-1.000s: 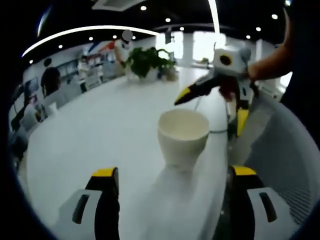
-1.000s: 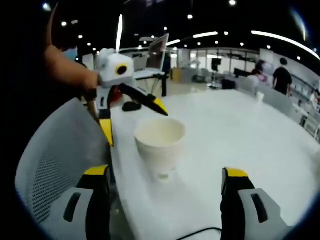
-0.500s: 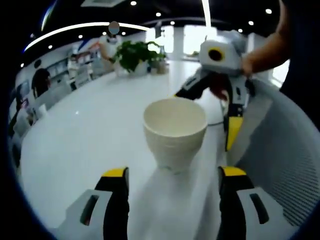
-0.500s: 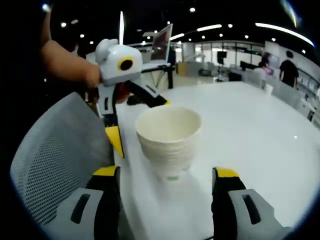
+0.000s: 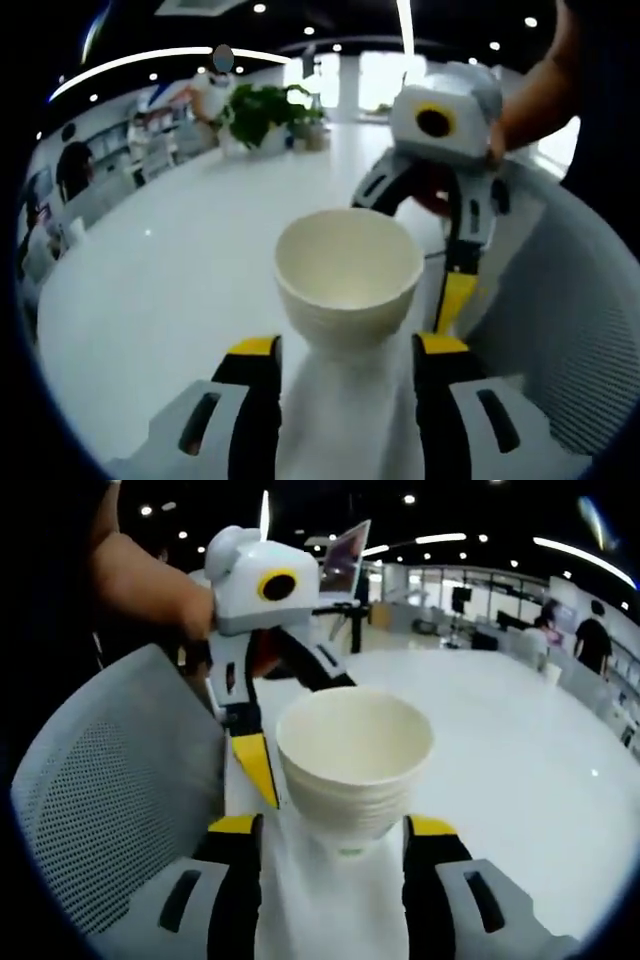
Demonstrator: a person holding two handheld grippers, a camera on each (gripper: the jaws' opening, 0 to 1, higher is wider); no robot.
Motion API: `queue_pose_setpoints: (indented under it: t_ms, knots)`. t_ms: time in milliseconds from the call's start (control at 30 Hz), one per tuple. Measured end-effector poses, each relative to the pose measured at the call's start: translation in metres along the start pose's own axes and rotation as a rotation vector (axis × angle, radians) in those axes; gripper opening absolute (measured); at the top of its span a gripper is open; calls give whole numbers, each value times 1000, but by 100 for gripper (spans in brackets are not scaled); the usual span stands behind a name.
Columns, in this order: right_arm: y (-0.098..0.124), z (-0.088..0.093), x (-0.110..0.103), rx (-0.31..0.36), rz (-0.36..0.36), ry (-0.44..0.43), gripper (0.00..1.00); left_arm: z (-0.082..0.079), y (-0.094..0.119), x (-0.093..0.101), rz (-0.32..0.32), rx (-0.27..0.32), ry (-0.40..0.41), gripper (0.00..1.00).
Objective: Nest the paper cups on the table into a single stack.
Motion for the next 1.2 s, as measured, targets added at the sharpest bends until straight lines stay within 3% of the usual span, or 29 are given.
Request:
queue_pose_setpoints:
  t_ms: [167, 300, 767, 1200]
  knots:
    - [1, -1, 5, -5, 2, 17, 43, -3, -1, -4, 21, -19, -35, 39]
    - [0, -5, 10, 6, 16, 20, 36, -4, -3, -7, 29, -33, -46, 38]
    - [2, -8, 22, 41, 22, -53, 34, -15, -4, -16, 12, -20, -56, 36]
    - [11, -20, 70, 29, 45, -49, 34, -43, -23, -60, 34, -31, -45, 36]
Point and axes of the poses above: the point that each gripper's makers call its tool centre point, and the gripper's own axes: y roughly backward along the fingers, x roughly to its right, z roughly out of its underside, the point moved 10 cm from there along y, roughly backward along the fingers, and after that the axes turned 2 degrees about x, right-handed, at the moved point
